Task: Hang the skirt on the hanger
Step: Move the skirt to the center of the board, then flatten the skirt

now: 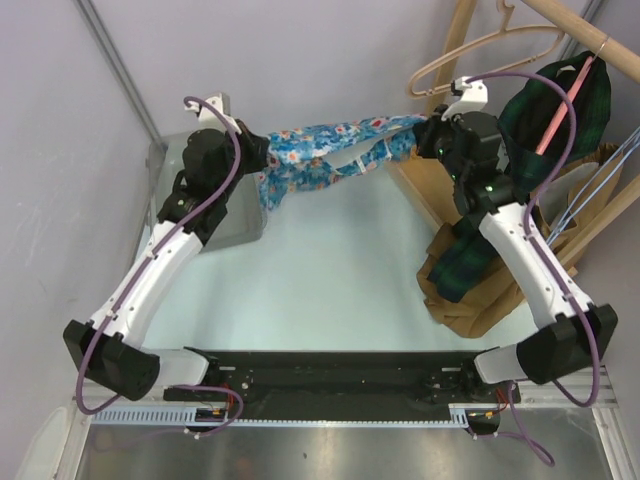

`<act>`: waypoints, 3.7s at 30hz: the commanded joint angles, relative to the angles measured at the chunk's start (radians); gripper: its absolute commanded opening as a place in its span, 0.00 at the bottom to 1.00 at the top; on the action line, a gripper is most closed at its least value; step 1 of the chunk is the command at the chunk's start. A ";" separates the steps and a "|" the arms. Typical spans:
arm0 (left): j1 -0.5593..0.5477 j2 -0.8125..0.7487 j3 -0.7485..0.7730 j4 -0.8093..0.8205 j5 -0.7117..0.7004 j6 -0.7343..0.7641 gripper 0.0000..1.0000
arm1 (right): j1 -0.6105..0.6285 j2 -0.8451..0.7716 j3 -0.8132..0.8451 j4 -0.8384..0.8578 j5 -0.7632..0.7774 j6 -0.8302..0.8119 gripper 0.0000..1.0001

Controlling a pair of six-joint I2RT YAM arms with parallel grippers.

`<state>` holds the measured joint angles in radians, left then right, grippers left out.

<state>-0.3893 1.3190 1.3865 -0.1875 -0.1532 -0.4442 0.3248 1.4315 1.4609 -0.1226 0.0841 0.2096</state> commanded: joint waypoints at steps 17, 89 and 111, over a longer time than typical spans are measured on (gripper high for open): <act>-0.036 -0.130 -0.719 0.019 0.185 -0.117 0.15 | 0.232 -0.197 -0.496 -0.558 0.160 0.203 0.00; -0.123 -0.012 -0.636 0.234 0.392 -0.251 0.49 | 0.628 0.075 -0.531 0.004 0.075 0.031 0.62; -0.122 -0.239 -0.780 -0.018 0.155 -0.120 0.52 | 0.628 0.286 -0.525 0.328 -0.053 0.042 0.59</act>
<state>-0.5068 1.1774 0.6601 -0.1062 0.1188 -0.6174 0.9428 1.6711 0.9058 0.1394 0.0860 0.2527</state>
